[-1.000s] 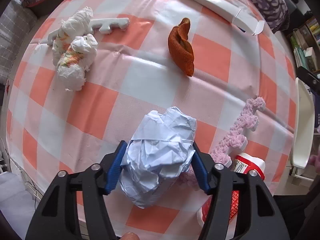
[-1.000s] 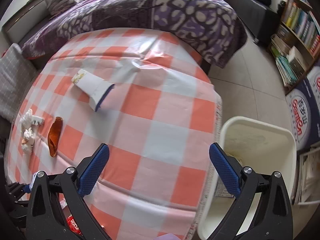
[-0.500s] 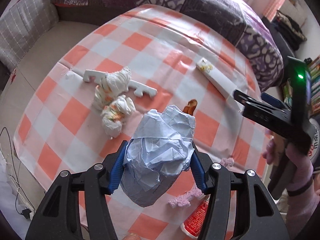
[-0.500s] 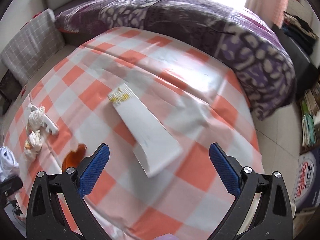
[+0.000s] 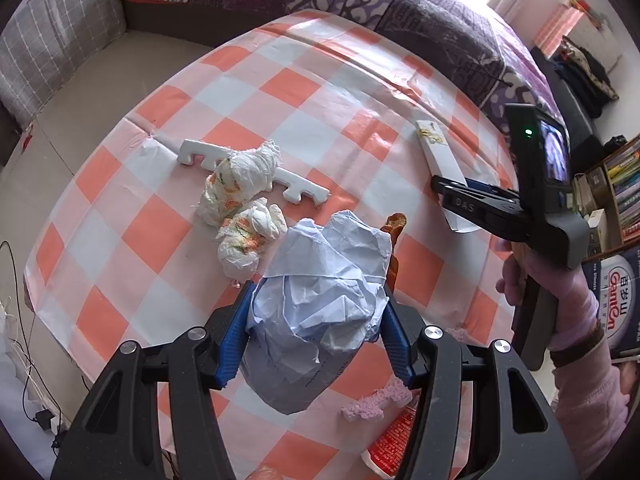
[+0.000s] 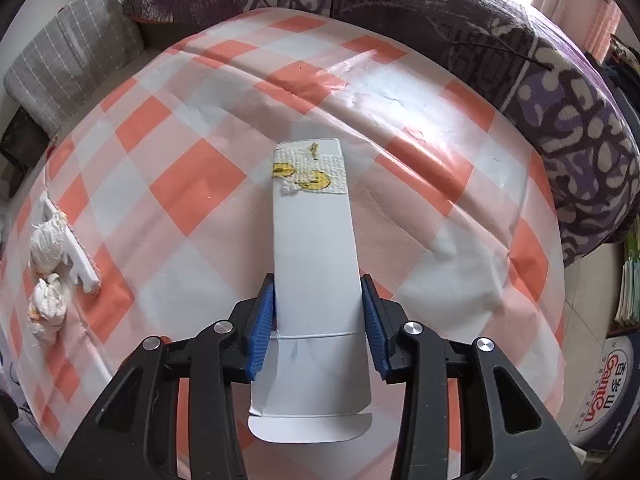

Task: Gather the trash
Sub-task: 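Grasp the white paper strip with the right tool, then drop the paper strip into the bin with the right tool while the left carries the paper ball over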

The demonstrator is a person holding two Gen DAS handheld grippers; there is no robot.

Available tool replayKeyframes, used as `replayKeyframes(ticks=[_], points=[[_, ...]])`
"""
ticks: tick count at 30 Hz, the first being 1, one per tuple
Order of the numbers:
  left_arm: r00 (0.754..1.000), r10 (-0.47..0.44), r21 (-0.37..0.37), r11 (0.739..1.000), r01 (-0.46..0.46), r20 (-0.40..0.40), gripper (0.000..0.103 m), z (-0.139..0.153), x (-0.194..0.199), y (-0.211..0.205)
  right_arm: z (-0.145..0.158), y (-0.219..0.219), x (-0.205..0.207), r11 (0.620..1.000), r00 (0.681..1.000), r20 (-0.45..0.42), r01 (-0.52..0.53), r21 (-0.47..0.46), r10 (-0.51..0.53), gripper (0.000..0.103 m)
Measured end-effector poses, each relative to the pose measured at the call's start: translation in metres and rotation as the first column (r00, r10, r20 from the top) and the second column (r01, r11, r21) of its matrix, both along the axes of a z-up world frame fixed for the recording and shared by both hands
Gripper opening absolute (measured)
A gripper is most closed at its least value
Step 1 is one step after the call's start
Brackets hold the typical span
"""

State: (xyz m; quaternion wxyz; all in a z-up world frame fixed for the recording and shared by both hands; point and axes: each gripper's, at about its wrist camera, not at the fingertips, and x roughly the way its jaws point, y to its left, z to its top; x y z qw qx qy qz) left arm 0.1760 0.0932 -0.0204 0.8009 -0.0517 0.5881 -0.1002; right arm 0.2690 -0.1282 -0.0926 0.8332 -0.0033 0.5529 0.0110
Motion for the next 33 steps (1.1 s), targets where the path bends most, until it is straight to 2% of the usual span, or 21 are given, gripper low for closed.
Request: replayKeyframes(ticks=[5,11,17,24,33], points=[[0.999,0.026,-0.013,1.000,-0.026,0.042,0.057,0.011,-0.001,0.002,0.020,-0.010,-0.018,0.998,0.996,0.076,0.049,0.039,-0.052,0.039],[0.992,0.037,-0.004,0.999,-0.037,0.120,0.057,0.029,-0.003,-0.005,0.066,-0.020,-0.050,0.995,0.978,0.182,0.094,0.046,-0.101,0.039],[0.986,0.016,0.014,1.000,-0.018,0.163,0.057,0.038,-0.008,-0.021,0.098,-0.034,-0.074,0.987,0.959,0.232,0.154,0.046,-0.160,0.039],[0.985,-0.004,0.015,1.000,0.001,0.174,0.057,0.039,-0.010,-0.038,0.107,-0.051,-0.112,0.974,0.951,0.213,0.223,0.039,-0.226,0.039],[0.988,-0.032,0.015,0.999,0.030,0.150,0.057,0.029,-0.013,-0.062,0.080,-0.091,-0.173,0.938,0.930,0.122,0.344,0.049,-0.347,0.039]])
